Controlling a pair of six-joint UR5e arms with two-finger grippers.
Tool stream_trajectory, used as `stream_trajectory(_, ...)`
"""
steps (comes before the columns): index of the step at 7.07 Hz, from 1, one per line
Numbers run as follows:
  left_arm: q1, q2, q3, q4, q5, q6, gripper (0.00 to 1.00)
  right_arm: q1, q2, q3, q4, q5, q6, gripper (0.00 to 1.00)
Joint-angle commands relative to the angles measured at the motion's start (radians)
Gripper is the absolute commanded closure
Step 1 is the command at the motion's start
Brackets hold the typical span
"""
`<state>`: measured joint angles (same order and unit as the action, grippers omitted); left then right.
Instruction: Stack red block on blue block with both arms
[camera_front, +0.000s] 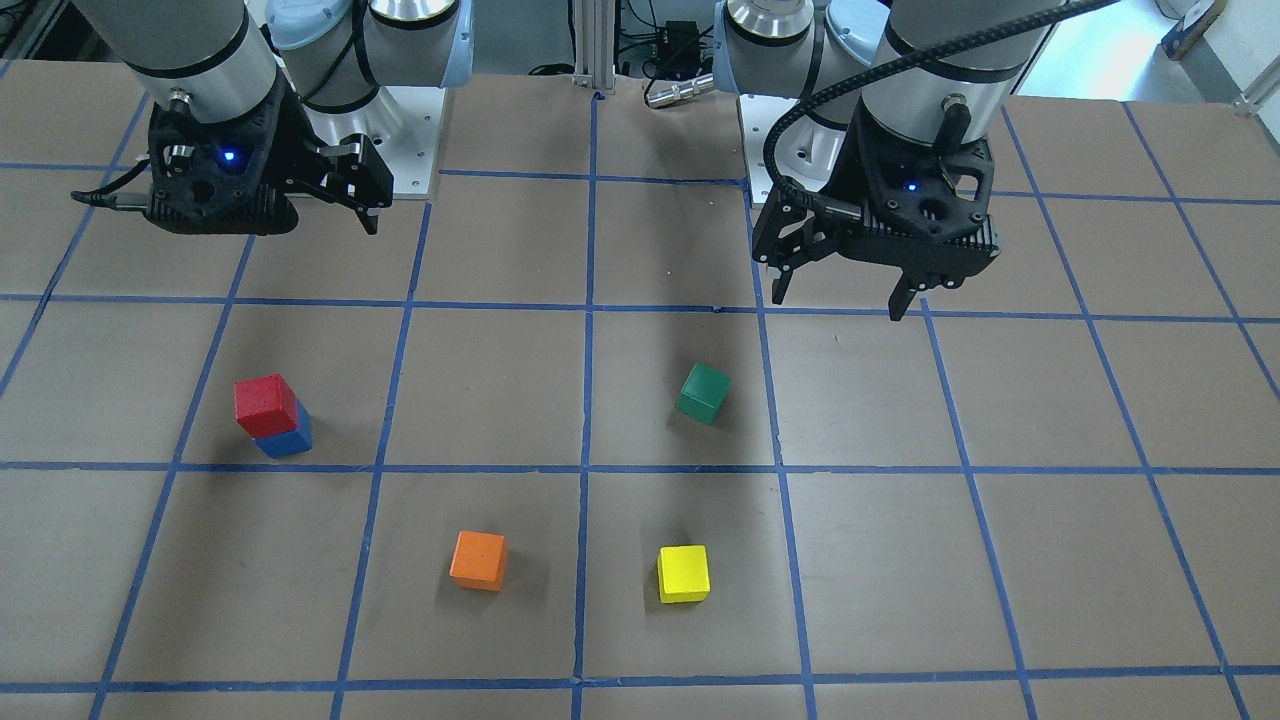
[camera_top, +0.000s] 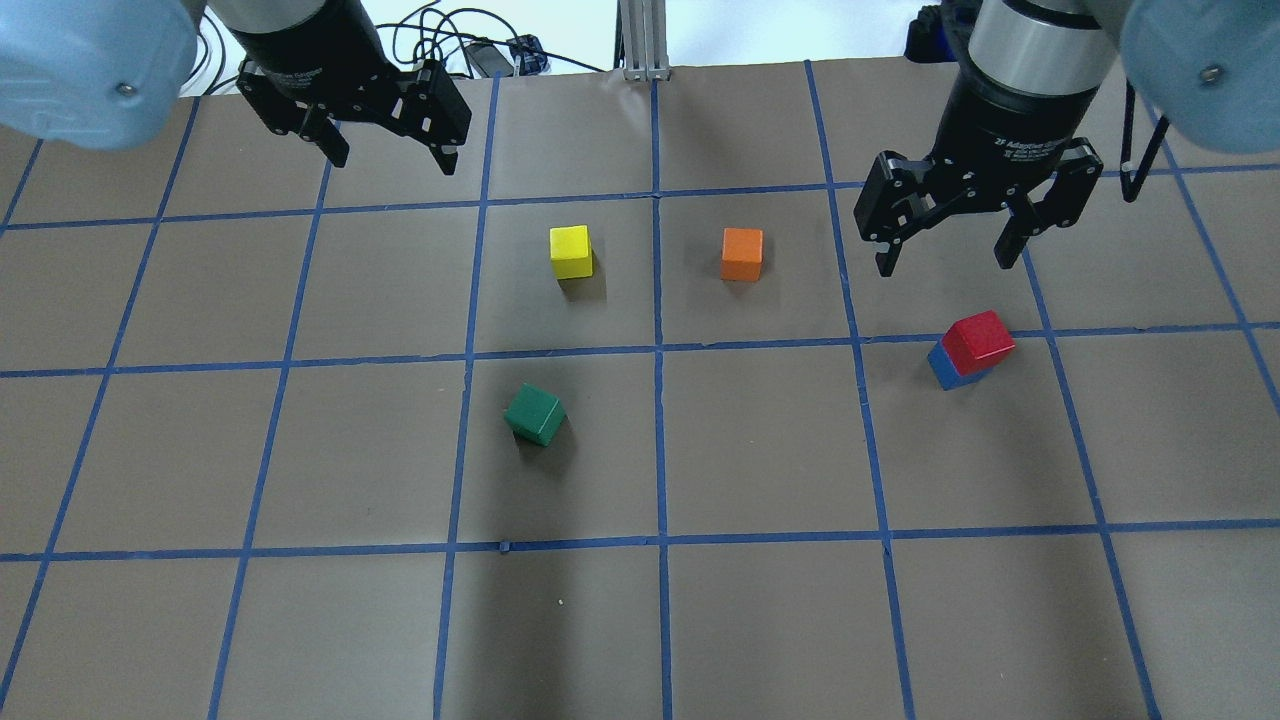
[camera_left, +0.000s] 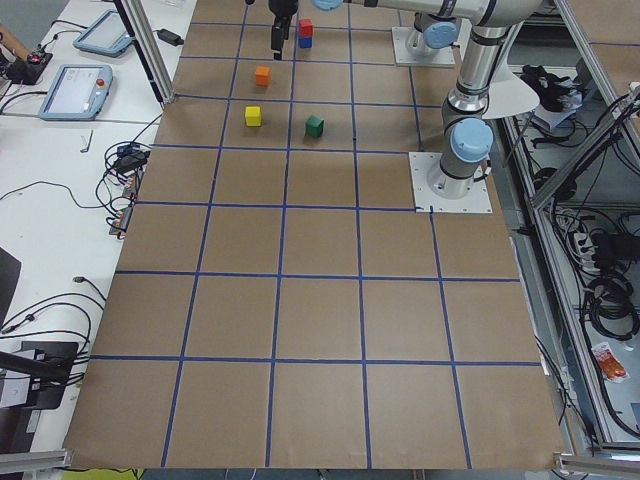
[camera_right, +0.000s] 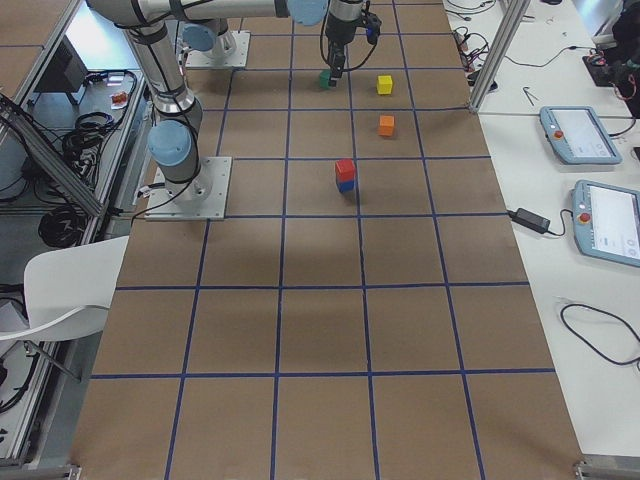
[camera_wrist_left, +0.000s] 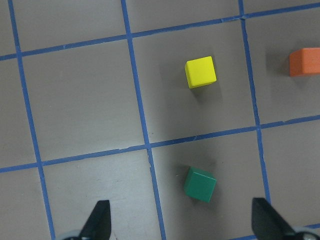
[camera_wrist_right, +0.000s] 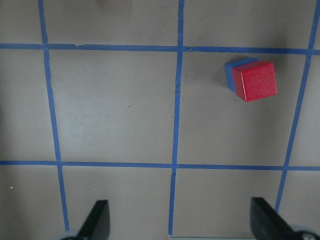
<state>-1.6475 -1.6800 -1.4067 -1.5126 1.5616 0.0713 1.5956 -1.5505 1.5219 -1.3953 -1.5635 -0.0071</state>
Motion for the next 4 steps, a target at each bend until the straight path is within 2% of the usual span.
stream_trajectory(1,0.0,0.0,0.0,0.0,0.0,-0.001,0.0,0.003,-0.002,0.011,-0.025,-0.001,0.003,0.0)
stream_trajectory(4,0.0,0.0,0.0,0.0,0.0,0.001,0.0,0.003,-0.002,0.011,-0.034,-0.001,0.003,0.0)
